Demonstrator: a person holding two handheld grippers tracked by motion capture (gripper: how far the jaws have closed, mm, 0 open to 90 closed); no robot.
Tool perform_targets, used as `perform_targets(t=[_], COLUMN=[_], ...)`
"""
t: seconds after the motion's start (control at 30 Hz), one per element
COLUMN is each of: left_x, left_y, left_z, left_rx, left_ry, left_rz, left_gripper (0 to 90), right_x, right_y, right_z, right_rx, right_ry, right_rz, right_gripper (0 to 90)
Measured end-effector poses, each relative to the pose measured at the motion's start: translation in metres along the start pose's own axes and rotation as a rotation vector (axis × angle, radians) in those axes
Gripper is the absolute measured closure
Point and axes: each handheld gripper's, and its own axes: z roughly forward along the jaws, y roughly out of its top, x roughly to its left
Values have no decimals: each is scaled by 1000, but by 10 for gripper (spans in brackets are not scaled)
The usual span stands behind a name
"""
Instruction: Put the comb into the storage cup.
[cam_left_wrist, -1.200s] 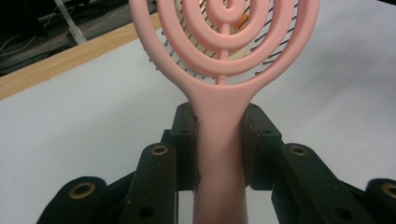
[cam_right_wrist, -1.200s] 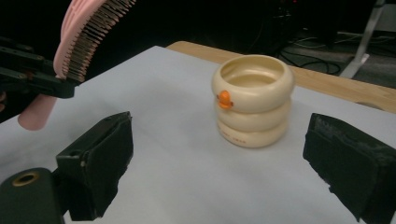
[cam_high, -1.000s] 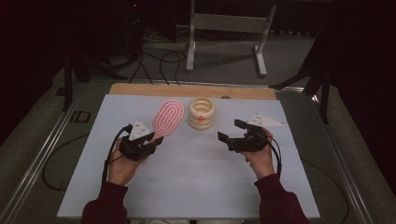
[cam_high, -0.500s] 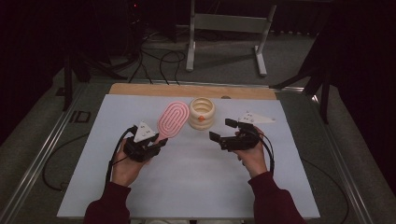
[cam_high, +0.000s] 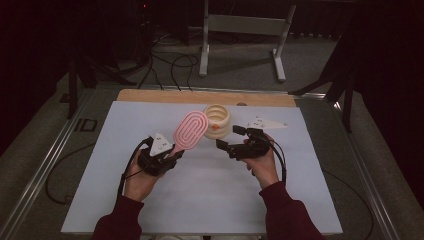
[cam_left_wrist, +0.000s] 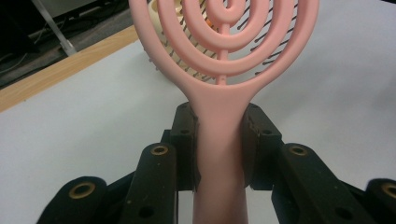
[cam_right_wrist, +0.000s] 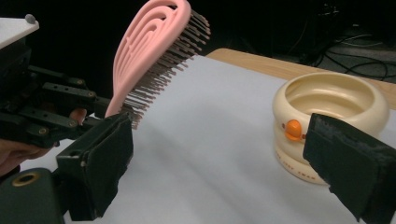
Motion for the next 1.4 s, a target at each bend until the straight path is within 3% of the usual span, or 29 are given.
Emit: perform_targets(t=[0.4, 0.77, 1.1, 1.3, 1.4], left_x=[-12, -21, -28, -30, -31], left_y=[1, 3, 7, 8, 8], left_z=[6, 7, 4, 3, 4], left_rx=[-8, -24, -52, -63, -65], left_ry=[-6, 2, -14, -20, -22], left_rz=[37, 73, 93, 99, 105], left_gripper=[704, 703, 703, 703, 703], right_x=[8, 15, 21, 23, 22], right_y=[8, 10, 12, 12, 12], right_z=[12, 23, 34, 38, 37], right_rx=[4, -10, 32, 57, 44], right_ry=[27, 81, 122, 139, 152], right_rz=[-5, 43, 74, 98, 116], right_gripper=[85, 85, 86, 162, 250])
